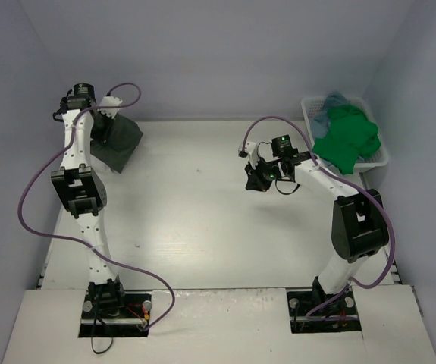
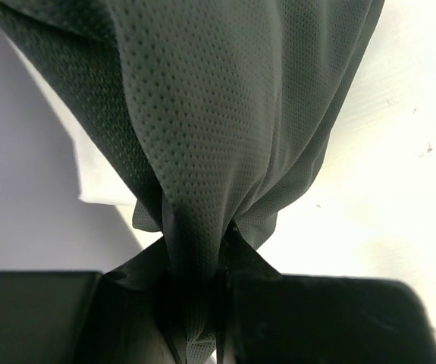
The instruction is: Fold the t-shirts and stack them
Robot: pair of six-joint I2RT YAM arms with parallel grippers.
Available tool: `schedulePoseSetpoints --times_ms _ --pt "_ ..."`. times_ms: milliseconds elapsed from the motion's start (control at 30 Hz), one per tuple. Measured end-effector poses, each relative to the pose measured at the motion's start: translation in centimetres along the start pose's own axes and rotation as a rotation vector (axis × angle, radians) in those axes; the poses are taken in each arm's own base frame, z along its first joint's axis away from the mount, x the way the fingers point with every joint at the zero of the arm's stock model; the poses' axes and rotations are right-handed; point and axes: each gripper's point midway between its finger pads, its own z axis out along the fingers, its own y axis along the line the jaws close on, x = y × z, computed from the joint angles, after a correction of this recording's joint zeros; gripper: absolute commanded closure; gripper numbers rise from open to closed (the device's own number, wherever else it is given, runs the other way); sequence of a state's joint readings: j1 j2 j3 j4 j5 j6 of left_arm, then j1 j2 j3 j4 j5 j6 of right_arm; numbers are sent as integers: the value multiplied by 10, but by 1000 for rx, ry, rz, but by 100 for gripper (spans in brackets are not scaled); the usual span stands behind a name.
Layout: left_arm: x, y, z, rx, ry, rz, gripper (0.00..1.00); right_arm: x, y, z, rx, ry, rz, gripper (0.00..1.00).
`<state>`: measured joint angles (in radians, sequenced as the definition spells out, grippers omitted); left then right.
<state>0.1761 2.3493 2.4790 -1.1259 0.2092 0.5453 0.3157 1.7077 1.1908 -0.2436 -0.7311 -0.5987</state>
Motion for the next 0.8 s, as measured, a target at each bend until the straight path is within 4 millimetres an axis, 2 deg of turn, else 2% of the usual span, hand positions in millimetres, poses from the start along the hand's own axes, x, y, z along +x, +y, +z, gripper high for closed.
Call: schedulePoseSetpoints --times_ms 367,600,700,800 --pt "-1 11 -7 -15 -23 -22 100 2 1 0 -2 3 6 100" --pt "11 25 -8 -30 -14 -49 100 2 1 1 -2 2 6 100" --pt "19 36 -2 -43 2 -62 100 2 1 1 -3 3 7 100" --pt "28 45 14 -51 21 -73 100 2 1 1 -5 2 7 100"
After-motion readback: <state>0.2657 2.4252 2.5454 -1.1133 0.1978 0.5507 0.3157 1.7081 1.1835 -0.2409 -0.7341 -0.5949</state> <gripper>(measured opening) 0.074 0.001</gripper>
